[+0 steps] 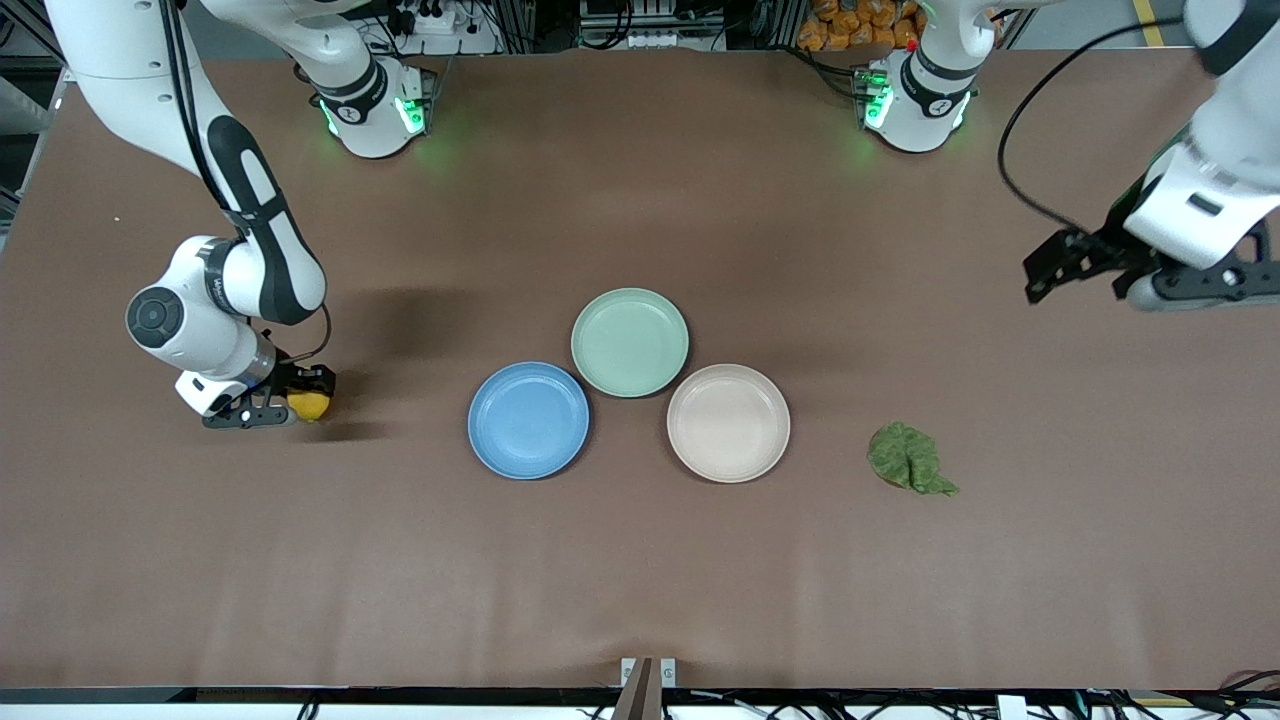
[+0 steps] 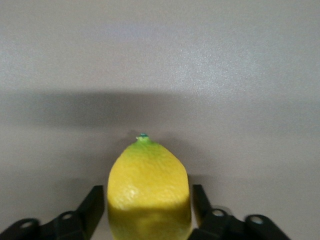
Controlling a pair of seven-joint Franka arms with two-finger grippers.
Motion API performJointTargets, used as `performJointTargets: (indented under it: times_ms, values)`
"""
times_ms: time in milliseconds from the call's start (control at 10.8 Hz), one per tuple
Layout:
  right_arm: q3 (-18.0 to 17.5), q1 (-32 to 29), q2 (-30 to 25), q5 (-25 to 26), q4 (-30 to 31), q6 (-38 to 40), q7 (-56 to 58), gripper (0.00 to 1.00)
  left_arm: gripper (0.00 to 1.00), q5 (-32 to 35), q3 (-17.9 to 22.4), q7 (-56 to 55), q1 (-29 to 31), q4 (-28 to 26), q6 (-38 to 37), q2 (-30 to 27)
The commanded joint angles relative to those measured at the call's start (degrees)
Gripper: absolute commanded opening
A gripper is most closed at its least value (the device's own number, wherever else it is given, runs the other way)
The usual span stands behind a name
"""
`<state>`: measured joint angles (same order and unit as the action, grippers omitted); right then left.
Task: Pick lemon and lettuce from blue and beige plates
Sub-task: 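Release the lettuce on the table while the right gripper lowers the lemon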
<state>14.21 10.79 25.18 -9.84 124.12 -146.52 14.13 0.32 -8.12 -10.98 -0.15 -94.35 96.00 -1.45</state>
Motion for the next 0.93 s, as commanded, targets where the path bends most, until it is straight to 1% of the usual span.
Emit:
performJointTargets:
  times_ms: [0, 186, 372, 464, 557, 743, 836]
  values:
    - [-0.8, -1.2, -2.6, 0.5, -1.6, 5.2, -0.3, 1.0, 1.0, -1.1, -0.8, 2.4, 0.9, 6.0, -7.0, 1.4]
    - [-0.8, -1.6, -5.1, 0.4, -6.2, 15.5, -0.4, 1.0, 1.0, -0.9, -0.4, 4.9, 0.9, 8.7, -10.6, 1.4]
    - [-0.8, -2.6, -6.3, 0.5, -12.3, 25.7, -0.3, 1.0, 1.0, -0.9, -0.2, 5.4, 1.4, 9.3, -11.4, 1.4]
    - [-0.8, -3.1, -6.5, 0.5, -15.0, 29.5, -0.3, 1.0, 1.0, -0.9, -0.2, 5.4, 1.8, 9.4, -11.3, 1.5]
    - [-0.8, -3.6, -7.8, 0.6, -15.7, 31.5, -0.2, 1.0, 1.0, -0.9, -0.4, 5.4, 1.8, 9.5, -11.3, 1.5]
    - [-0.9, -5.2, -10.7, 0.6, -15.7, 31.9, -0.1, 1.0, 1.0, -0.8, -0.5, 5.4, 1.7, 10.2, -11.3, 1.4]
    - [-1.8, -6.7, -12.1, 0.6, -15.7, 32.7, -0.3, 1.0, 1.0, -0.9, -0.3, 5.5, 1.8, 10.7, -11.3, 1.5]
